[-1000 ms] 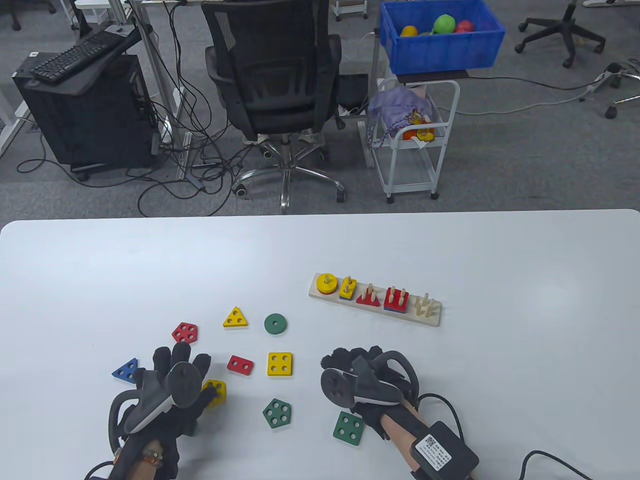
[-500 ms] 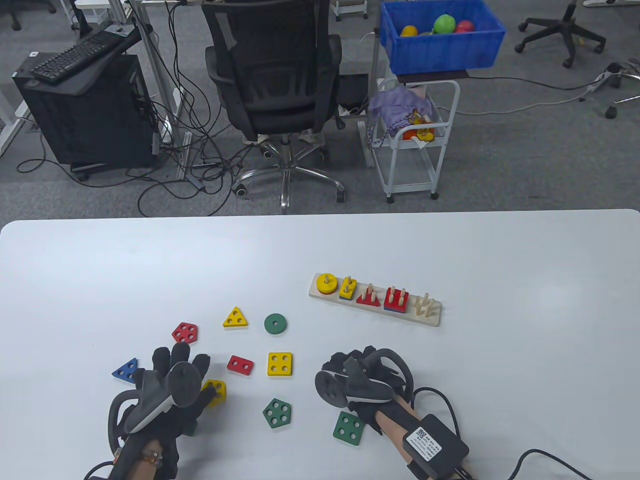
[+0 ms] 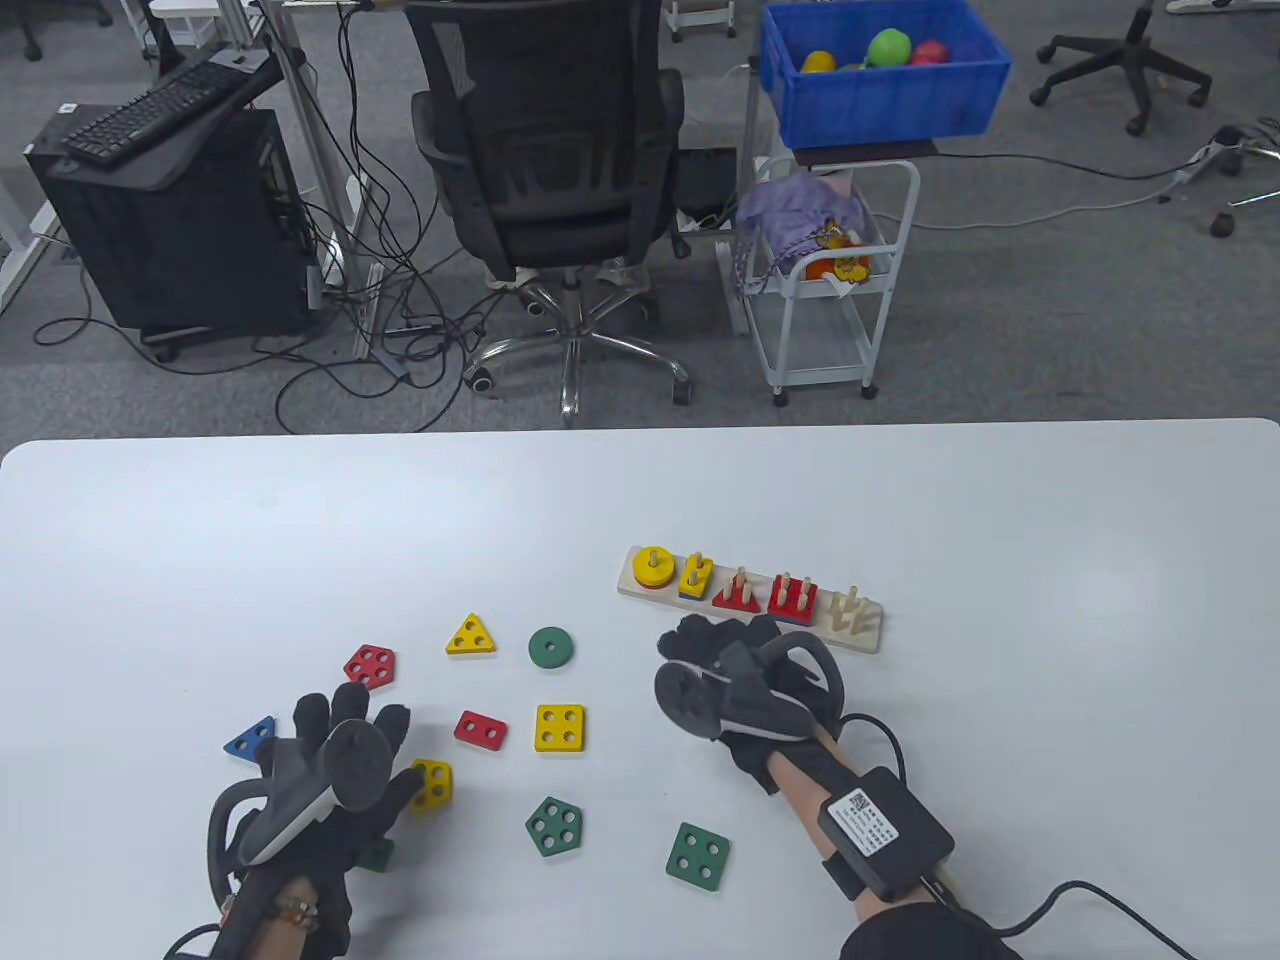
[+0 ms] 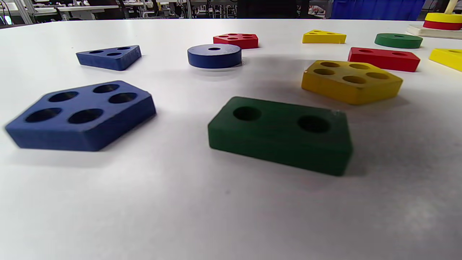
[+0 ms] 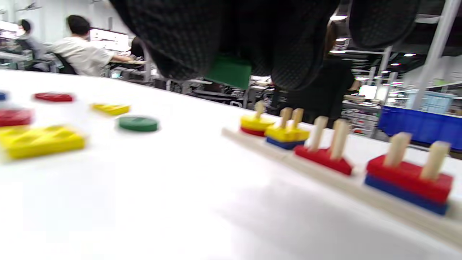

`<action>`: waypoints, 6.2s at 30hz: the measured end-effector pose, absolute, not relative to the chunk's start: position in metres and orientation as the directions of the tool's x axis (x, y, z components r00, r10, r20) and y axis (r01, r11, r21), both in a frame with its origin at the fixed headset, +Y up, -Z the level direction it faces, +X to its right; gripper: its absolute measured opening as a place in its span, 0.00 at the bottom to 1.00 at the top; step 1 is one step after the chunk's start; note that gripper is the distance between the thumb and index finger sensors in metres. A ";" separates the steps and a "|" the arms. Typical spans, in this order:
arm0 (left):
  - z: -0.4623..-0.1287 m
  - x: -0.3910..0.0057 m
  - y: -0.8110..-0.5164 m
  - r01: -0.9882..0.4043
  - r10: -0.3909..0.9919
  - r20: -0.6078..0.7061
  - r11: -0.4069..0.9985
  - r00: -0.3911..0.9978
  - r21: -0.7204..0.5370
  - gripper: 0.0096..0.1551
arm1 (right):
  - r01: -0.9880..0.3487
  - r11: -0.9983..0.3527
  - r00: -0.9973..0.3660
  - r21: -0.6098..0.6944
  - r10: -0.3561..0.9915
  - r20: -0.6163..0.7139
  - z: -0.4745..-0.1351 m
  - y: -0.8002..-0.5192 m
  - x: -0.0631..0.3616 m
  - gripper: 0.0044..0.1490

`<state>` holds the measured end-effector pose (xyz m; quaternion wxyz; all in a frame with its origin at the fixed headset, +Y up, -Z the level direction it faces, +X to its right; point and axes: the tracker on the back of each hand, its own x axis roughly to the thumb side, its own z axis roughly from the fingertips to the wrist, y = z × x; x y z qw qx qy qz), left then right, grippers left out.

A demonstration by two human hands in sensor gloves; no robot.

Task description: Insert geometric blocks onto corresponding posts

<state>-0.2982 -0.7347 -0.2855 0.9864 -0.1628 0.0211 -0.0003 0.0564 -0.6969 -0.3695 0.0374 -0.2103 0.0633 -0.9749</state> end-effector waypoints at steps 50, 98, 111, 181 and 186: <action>-0.287 -0.302 -0.735 -0.001 -0.020 -0.062 0.945 0.998 -0.328 0.42 | 0.172 -0.985 -0.880 0.025 -0.142 0.454 -0.319 -0.719 0.070 0.40; -0.285 -0.296 -0.738 0.014 -0.029 -0.040 0.941 0.999 -0.338 0.42 | 0.073 -0.993 -0.919 -0.087 -0.101 0.381 -0.347 -0.684 0.098 0.41; -0.287 -0.300 -0.740 0.012 -0.034 -0.057 0.936 0.998 -0.352 0.42 | 0.194 -0.979 -0.978 0.054 -0.190 0.083 -0.438 -0.709 0.121 0.41; -0.262 -0.116 -0.761 0.361 -0.262 0.372 0.904 0.890 -0.227 0.38 | 0.019 -0.992 -0.976 0.128 0.010 0.217 -0.296 -0.719 0.130 0.38; -0.265 -0.123 -0.761 0.291 -0.197 0.382 0.935 0.903 -0.205 0.40 | 0.037 -0.994 -0.965 0.102 -0.009 0.262 -0.290 -0.721 0.119 0.38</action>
